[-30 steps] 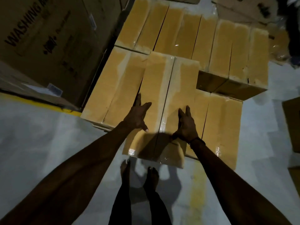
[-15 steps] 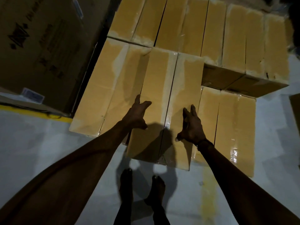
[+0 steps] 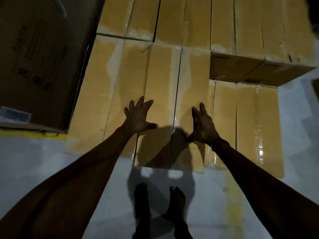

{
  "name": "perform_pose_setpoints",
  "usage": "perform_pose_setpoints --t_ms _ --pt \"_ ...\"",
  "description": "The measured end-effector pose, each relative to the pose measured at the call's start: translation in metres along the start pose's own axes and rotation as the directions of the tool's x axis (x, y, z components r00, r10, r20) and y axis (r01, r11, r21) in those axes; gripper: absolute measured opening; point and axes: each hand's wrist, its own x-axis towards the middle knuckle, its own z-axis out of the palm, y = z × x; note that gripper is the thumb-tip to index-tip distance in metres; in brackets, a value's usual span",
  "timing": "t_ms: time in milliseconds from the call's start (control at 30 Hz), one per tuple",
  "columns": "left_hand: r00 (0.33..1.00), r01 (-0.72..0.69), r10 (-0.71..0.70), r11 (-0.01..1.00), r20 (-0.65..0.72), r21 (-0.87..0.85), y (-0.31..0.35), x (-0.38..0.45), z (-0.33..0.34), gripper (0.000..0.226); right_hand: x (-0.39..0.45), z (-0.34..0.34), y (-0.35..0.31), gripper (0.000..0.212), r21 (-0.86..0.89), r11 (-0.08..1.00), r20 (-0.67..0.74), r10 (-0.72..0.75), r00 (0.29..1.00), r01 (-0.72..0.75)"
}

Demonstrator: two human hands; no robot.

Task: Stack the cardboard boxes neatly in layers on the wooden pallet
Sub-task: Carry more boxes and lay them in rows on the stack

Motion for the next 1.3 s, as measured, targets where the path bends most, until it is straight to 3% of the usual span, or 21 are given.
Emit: perform_pose_setpoints --t_ms 367,633,767,833,1067,1300 --pt "0.998 -0.067 0.066 0.988 0.012 0.140 -0.014 0.001 0.027 0.119 0.012 0.005 0.009 0.149 -0.032 0.999 0.073 -0.024 0.997 0.026" --pt "0.983 -0.177 0.182 0.977 -0.035 0.122 -0.032 -0.036 0.038 0.085 -0.026 0.013 -0.004 0.127 -0.092 0.996 0.123 -0.007 0.992 0.018" --pt "0.967 -0.241 0.247 0.966 -0.054 0.095 -0.052 -0.070 0.052 0.075 -0.068 0.038 -0.003 0.127 -0.084 0.996 0.098 -0.025 0.995 0.034" --pt "0.964 -0.256 0.261 0.962 -0.043 0.097 -0.062 -0.088 0.059 0.077 -0.087 0.050 -0.006 0.128 -0.073 0.997 0.072 -0.014 0.997 0.019" --pt "0.939 -0.343 0.341 0.936 0.035 0.075 -0.095 -0.137 0.076 0.120 -0.126 0.083 -0.002 0.126 -0.032 0.999 -0.035 -0.024 0.999 0.022" --pt "0.934 -0.344 0.349 0.936 -0.080 0.066 -0.090 -0.140 0.089 0.093 -0.124 0.101 0.012 0.122 -0.057 0.997 -0.101 -0.064 0.993 0.059"
